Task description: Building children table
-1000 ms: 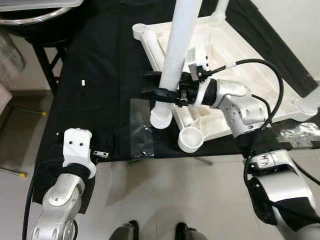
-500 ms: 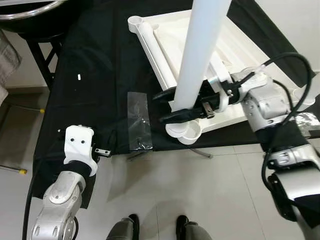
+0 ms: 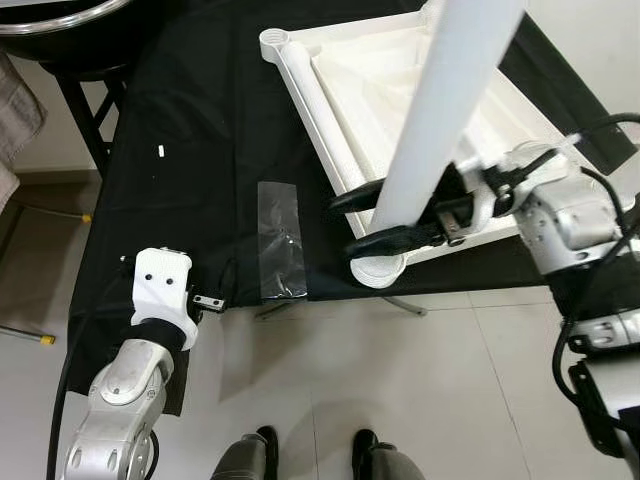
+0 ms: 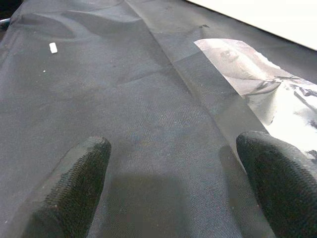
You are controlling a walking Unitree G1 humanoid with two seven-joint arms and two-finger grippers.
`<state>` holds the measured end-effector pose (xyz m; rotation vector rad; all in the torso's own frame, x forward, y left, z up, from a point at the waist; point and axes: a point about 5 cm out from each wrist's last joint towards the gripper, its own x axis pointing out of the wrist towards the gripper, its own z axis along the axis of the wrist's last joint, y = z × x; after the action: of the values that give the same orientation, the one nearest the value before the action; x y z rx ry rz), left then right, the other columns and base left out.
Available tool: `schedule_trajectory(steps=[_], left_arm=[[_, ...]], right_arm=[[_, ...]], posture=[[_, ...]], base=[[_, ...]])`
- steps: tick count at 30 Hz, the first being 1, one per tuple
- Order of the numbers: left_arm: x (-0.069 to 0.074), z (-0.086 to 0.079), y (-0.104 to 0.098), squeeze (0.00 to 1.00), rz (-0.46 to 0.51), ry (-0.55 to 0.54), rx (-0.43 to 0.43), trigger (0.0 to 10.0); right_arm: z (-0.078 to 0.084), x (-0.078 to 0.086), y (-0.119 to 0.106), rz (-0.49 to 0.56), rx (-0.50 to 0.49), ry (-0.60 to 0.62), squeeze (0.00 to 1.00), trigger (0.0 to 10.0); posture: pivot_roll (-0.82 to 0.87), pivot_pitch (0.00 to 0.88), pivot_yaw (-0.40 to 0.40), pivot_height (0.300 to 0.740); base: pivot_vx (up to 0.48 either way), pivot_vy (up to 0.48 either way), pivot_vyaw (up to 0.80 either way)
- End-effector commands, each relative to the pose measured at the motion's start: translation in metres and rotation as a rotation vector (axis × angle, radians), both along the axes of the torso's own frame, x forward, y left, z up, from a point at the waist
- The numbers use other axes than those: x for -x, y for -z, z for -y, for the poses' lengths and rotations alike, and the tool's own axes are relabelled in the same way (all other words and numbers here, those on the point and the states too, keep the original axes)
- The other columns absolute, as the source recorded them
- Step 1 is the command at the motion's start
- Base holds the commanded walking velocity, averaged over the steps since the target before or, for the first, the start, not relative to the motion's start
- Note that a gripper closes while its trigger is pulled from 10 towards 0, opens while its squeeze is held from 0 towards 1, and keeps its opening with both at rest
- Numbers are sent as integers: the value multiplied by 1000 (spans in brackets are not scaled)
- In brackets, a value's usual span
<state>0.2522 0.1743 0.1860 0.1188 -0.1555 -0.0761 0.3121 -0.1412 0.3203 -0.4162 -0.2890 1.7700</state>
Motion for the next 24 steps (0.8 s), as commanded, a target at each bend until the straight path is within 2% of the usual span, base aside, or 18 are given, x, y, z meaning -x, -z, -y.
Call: schedule_trajectory(steps=[1, 7, 9, 13, 22, 24], left_arm=[[1, 0, 6, 0, -26, 3, -10, 10000], [1, 0, 6, 0, -29, 9, -11, 10000], [1, 0, 5, 0, -29, 12, -11, 10000], [1, 0, 4, 0, -28, 15, -11, 10000], [3, 1, 6, 0, -32, 17, -10, 10000], [4, 2, 6, 0, -33, 19, -10, 10000]], right_arm=[[6, 6, 1, -5, -10, -16, 0, 10000], [16, 5, 9, -20, 20, 20, 0, 10000], [19, 0, 12, -5, 62, 58, 0, 10000], [20, -4, 12, 12, 79, 78, 0, 10000], [17, -11, 2, 44, 59, 97, 0, 10000], [11, -11, 3, 31, 37, 70, 0, 10000]], posture=[[141, 340, -13, 740], [141, 338, -4, 740], [143, 338, 0, 740], [142, 339, 3, 740], [137, 332, 2, 740], [141, 332, 3, 740]], base=[[0, 0, 0], [0, 0, 0], [0, 0, 0], [0, 0, 0], [0, 0, 0], [0, 0, 0]])
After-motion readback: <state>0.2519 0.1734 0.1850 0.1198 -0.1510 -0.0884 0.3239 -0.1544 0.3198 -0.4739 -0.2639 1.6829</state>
